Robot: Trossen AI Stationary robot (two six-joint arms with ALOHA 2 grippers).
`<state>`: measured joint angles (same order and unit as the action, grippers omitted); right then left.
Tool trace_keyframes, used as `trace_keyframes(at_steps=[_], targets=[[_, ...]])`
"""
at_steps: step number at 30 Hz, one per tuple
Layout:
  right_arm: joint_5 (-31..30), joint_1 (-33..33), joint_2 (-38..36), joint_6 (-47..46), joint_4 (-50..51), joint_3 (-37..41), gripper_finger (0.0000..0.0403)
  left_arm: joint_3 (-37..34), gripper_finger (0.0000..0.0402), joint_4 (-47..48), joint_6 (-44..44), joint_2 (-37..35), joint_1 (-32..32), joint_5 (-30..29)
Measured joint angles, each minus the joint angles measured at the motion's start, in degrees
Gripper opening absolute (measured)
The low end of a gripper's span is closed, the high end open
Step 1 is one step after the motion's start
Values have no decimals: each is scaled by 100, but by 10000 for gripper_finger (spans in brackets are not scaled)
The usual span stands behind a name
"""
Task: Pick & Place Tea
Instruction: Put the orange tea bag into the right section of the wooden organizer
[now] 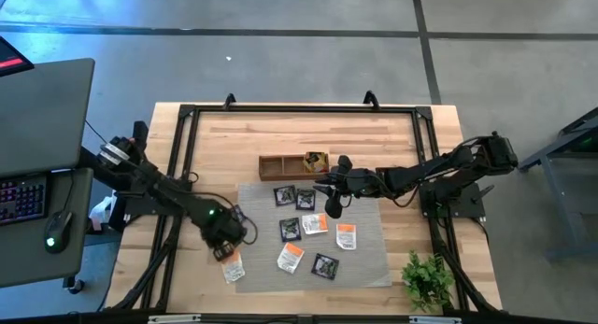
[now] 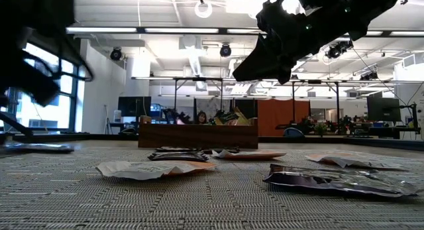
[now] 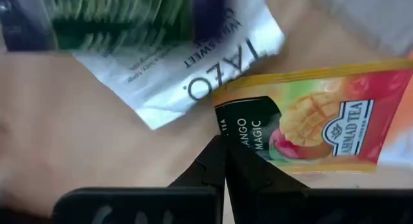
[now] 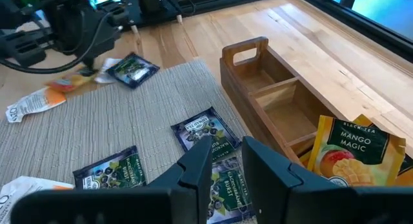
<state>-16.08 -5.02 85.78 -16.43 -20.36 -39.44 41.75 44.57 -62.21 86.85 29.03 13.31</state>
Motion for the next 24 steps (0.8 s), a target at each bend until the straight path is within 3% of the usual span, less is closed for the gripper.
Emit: trace_keyframes(at_steps=[4,9,19,24], targets=[[0,-1,0,0,0,0,83,130,3,43,646,0,-362,-593],[-2,-2,0,-2,0,0,83,268,3,47,1226,0,-693,-925],[-2,-1,0,-2,0,0,83,545,6,176,2104,-9,-729,-416],[0,-1,0,-1,0,0,83,545,50,401,2642,-11,-729,-375]])
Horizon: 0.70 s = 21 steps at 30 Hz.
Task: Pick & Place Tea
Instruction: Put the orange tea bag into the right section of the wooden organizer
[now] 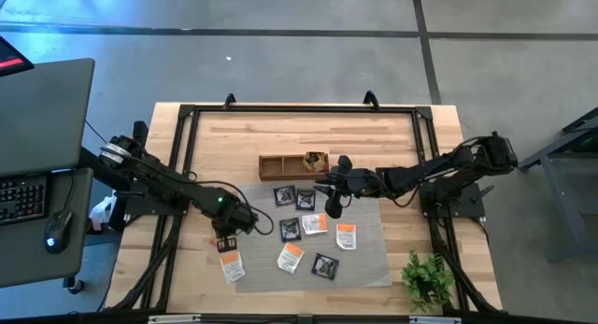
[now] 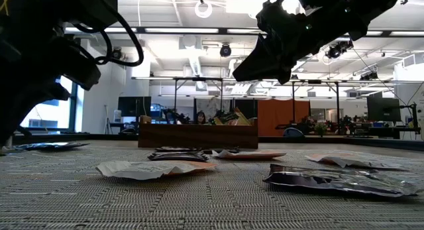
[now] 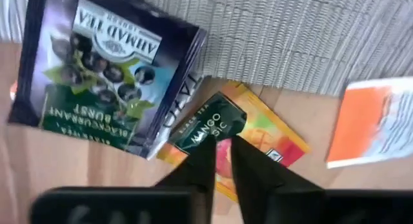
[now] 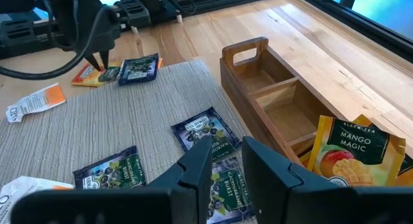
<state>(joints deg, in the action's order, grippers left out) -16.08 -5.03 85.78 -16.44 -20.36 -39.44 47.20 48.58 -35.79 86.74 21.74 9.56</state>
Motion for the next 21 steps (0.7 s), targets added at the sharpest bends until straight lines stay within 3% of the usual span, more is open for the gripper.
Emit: trace_keyframes(at_steps=[9,21], targets=[[0,1,0,-1,0,0,83,0,169,-231,1247,-2,5,-459],[12,1,0,-1,7,0,83,24,181,-176,1454,509,738,-675]])
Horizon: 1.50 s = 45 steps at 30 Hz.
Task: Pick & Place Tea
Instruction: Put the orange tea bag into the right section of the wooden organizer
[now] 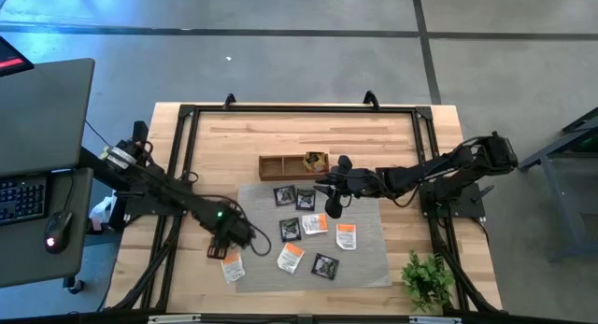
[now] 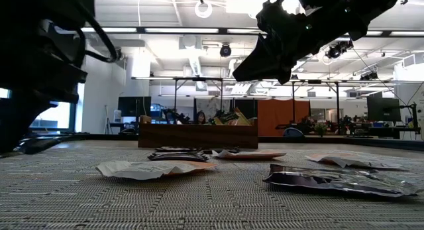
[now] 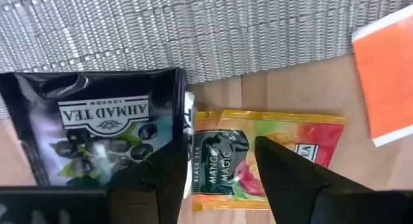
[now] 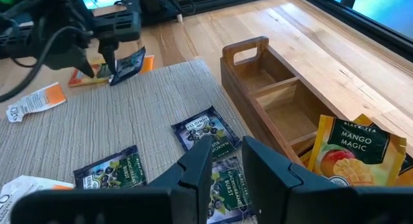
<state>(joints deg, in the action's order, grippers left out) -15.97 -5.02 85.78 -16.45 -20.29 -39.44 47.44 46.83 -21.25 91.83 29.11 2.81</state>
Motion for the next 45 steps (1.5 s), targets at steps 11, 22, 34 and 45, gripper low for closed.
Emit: trace_keyframes(at_steps=[11,22,34,45], targets=[[4,0,0,0,-4,0,83,-11,154,-48,-897,90,58,-156],[7,0,0,0,-8,0,83,-9,10,-139,-1199,176,52,-109],[-9,-1,0,-2,-68,0,83,1439,3,2042,-1467,47,52,-1447],[-371,11,-104,-130,577,2,83,2455,5,1058,-915,26,-741,-5364]])
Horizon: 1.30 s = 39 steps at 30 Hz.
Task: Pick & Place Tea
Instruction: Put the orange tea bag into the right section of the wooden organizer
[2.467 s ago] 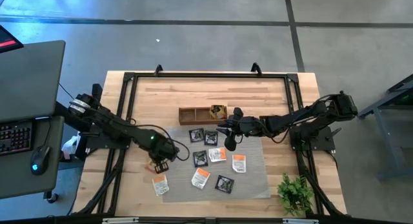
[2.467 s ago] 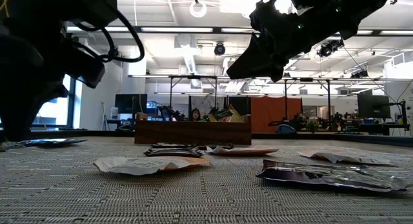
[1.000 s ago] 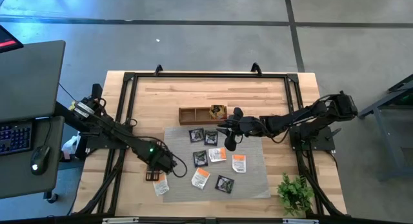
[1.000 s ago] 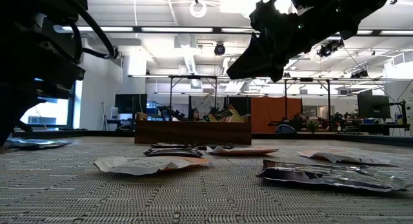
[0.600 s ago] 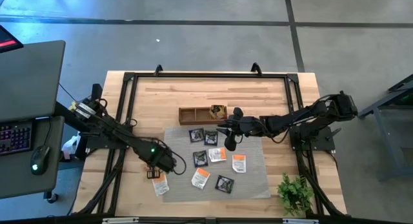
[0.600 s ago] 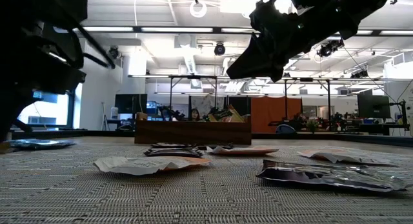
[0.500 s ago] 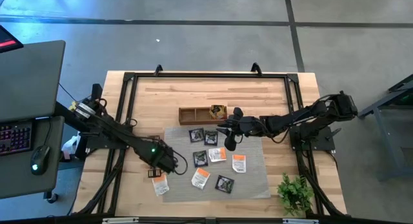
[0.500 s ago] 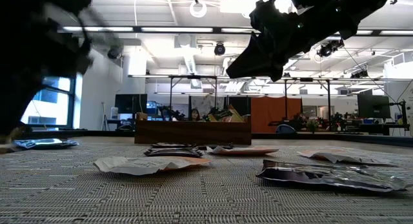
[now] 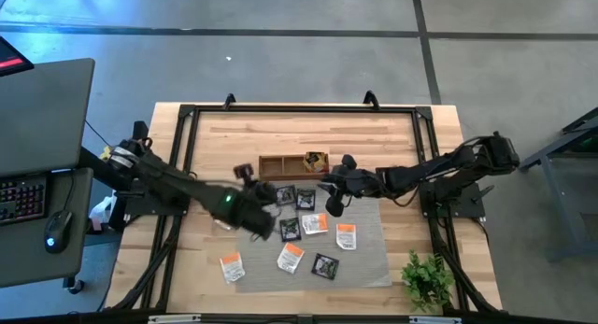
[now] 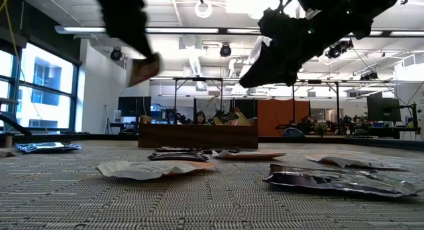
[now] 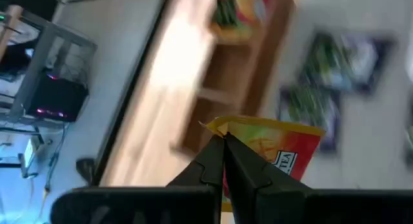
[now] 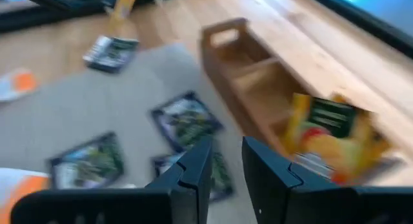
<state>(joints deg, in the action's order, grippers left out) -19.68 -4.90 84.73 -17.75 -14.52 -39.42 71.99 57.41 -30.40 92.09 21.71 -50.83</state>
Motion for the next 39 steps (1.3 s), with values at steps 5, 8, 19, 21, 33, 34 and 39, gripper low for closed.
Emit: trace_keyframes(at_steps=[5,8,19,21,33,34,39], targets=[[-1164,6,-84,-345,929,0,83,-93,4,-2059,1392,0,-849,242],[-1442,7,-82,-480,1299,0,83,-199,4,-3345,2177,13,-1283,610],[-1931,4,-513,-1244,2895,0,83,-225,4,-5863,3619,1277,-2298,1354],[-1938,4,-665,-1605,3382,0,83,-209,4,-6127,3839,1515,-2385,1298],[-1952,2,-857,-2383,4292,0,83,-190,5,-6043,4156,1896,-2469,1125],[-1950,2,-857,-2373,4285,0,83,-190,5,-6041,4207,1898,-2469,1237],[-1941,2,-857,-2340,4252,0,83,-190,5,-6029,4243,1898,-2469,1644]])
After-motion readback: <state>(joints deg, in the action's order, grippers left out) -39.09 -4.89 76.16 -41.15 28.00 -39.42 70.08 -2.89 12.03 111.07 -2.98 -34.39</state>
